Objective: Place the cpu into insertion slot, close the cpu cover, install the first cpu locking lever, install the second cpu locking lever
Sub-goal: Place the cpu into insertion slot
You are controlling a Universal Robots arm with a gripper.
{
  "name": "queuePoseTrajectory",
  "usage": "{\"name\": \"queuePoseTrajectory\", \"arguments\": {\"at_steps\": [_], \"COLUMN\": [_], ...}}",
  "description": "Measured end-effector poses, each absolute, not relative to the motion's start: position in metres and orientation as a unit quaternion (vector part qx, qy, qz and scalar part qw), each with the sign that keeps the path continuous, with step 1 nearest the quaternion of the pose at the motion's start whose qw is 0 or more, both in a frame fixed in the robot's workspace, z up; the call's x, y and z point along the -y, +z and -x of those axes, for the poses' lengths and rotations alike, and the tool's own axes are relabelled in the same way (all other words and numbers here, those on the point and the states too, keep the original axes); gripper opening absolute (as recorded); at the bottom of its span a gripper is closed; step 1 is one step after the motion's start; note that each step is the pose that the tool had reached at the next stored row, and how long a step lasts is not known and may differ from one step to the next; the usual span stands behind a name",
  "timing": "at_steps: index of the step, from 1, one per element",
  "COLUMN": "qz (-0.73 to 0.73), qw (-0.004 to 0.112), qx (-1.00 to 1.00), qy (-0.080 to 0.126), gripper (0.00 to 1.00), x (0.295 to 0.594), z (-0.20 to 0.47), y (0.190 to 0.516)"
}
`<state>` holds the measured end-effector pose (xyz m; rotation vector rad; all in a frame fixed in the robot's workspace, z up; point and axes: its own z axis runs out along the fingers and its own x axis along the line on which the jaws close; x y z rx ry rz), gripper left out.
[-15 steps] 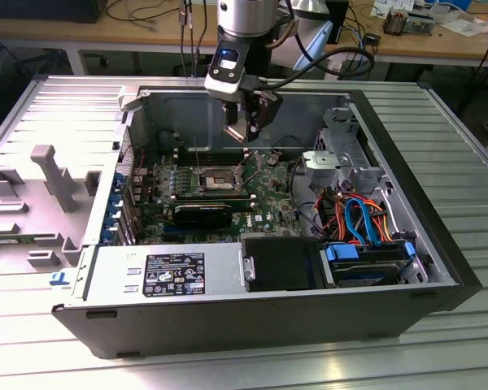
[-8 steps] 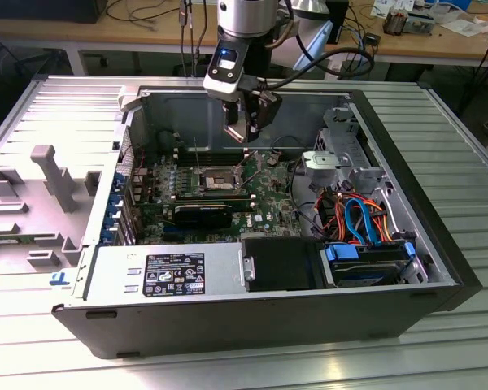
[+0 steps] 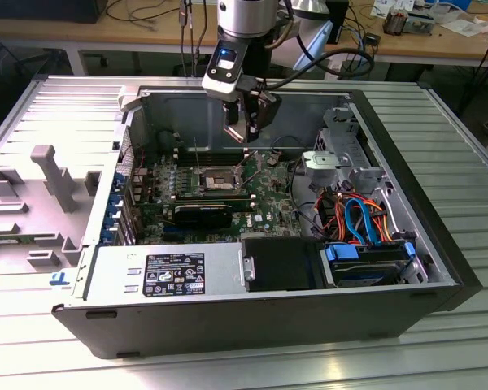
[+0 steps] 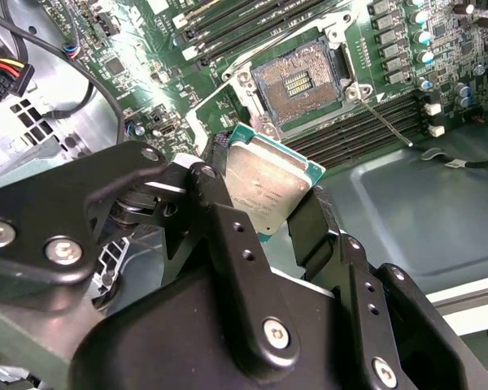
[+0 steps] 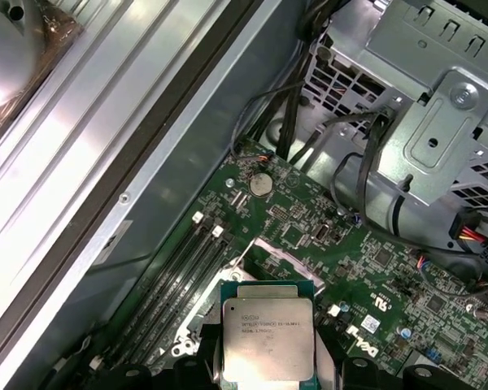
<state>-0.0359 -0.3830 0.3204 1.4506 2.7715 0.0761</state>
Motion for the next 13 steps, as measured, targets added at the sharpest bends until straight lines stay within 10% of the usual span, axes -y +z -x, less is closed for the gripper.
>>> {"name": "queuePoseTrajectory", "arguments": {"at_steps": [13], "qz": [-0.478], "qw": [0.007], "qx": [-0.878], "qy": [0.024], "gripper": [0.54], "x": [0.3830], "z": [0.0359], "y": [0.3199]}}
